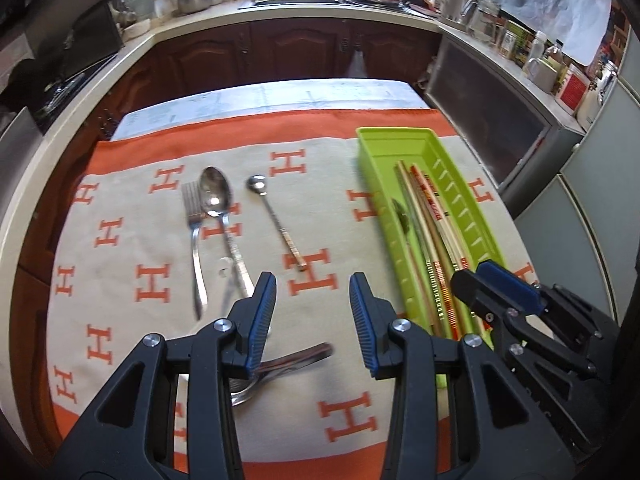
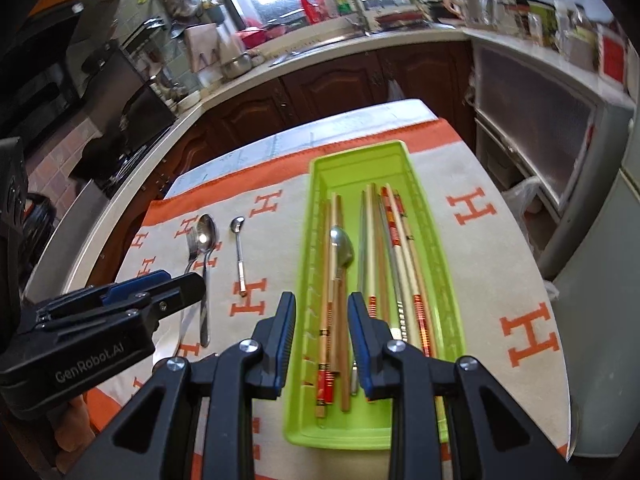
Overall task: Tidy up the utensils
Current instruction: 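Move both open tools back over the fork and spoons on the cloth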
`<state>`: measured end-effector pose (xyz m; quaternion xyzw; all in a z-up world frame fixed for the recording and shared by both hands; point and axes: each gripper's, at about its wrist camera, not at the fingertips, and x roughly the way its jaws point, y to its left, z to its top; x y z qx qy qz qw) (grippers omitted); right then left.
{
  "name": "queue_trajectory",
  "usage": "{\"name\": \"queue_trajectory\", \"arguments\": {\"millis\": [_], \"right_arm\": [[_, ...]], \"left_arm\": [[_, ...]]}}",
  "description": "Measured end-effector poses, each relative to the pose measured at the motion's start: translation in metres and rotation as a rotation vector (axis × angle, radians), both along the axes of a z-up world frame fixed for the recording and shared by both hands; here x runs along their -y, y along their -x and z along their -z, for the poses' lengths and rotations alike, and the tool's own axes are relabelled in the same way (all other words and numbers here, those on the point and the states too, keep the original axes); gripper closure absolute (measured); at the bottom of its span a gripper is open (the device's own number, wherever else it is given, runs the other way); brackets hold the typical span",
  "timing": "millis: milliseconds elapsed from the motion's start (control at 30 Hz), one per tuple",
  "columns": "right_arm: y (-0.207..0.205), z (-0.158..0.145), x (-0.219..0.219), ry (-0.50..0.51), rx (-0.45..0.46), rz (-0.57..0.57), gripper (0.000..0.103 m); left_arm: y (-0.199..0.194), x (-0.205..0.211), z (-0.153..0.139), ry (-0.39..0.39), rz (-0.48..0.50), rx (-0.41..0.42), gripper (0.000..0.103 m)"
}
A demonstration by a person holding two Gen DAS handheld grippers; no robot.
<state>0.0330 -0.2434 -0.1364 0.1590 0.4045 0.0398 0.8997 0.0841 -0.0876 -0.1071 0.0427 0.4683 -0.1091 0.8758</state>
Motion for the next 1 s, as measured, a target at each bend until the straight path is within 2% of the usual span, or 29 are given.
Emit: {"name": "queue_trajectory", "arguments": {"millis": [167, 333, 633, 800, 1000], "right_arm": [[0.002, -0.01, -0.024, 0.05, 0.039, -0.049, 0.076], [0.001, -0.02, -0.052, 0.113, 0.067, -0.122, 0.076], [-0.024, -0.032, -0.088, 0.135, 0.028, -0.215, 0.076], [-0.05, -0.035, -0.099, 0.116, -0.006, -0.249, 0.076], [-0.083, -0.032, -0.111, 0.123, -0.063, -0.283, 0.076]], "left_arm": [[0.007, -0.019, -0.009, -0.03, -0.03, 0.042, 0.068], [0.007, -0.042, -0.018, -0.006, -0.064, 0.046, 0.068], [-0.017, -0.088, -0.024, -0.01, -0.158, 0.045, 0.062], [-0.043, -0.119, -0.015, -0.011, -0.211, 0.017, 0.062], [-0.076, -0.149, 0.011, -0.013, -0.25, -0.038, 0.062]]}}
